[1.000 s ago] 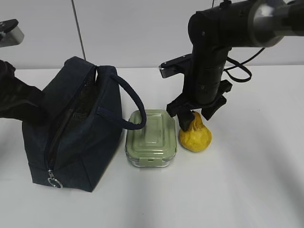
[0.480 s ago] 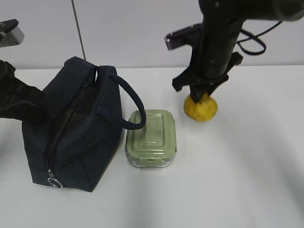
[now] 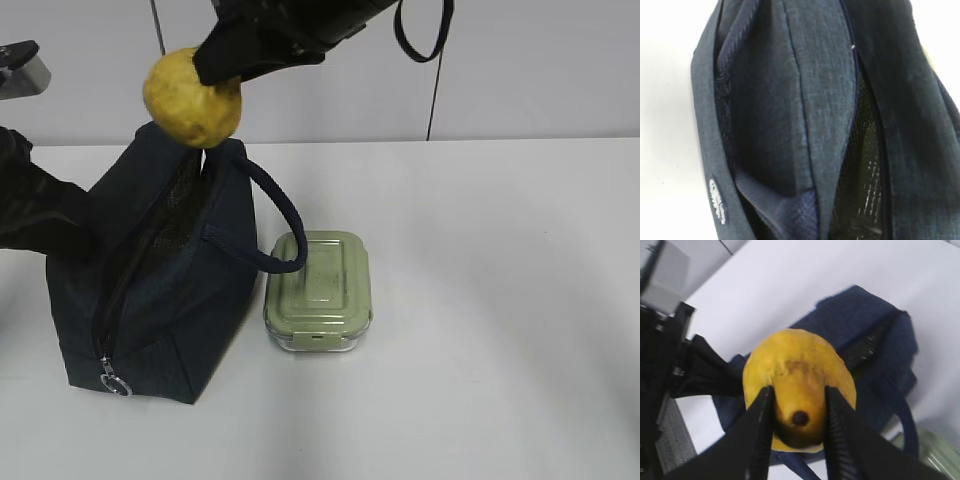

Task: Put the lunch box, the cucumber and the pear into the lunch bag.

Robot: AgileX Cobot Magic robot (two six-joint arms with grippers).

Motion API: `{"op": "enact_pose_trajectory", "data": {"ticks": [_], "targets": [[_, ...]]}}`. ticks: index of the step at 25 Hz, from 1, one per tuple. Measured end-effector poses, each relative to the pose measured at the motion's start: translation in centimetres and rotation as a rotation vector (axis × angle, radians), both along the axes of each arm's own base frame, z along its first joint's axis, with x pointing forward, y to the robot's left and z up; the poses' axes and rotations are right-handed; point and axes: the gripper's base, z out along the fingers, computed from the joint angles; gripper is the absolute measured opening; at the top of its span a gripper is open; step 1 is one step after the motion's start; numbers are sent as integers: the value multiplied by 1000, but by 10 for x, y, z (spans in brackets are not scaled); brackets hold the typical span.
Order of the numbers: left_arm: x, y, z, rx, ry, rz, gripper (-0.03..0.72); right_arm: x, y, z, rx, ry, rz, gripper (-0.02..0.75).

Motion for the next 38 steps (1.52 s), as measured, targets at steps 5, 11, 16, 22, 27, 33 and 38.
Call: {"op": "enact_pose_trajectory", "data": {"ticks": [5,11,16,22,27,33,38], "targets": [[0,0,0,0,0,0,-16,5,21,-27,3,18,73,221],[0,0,0,1,0,0,-16,13,33,-67,-86,67,109,242],[0,0,0,1,0,0,-16,13,34,-71,-98,84,126,459],[0,0,0,3,0,-1,-16,20,9,-52,-87,89,46,551],[0,1,0,15,-2,-6,-16,42,-59,-60,-111,228,-138,542],[0,1,0,16,-2,-6,-16,32,-113,-143,-46,527,-288,541],[0,1,-1,17,-2,-6,-16,27,-116,-174,16,572,-307,540]]}}
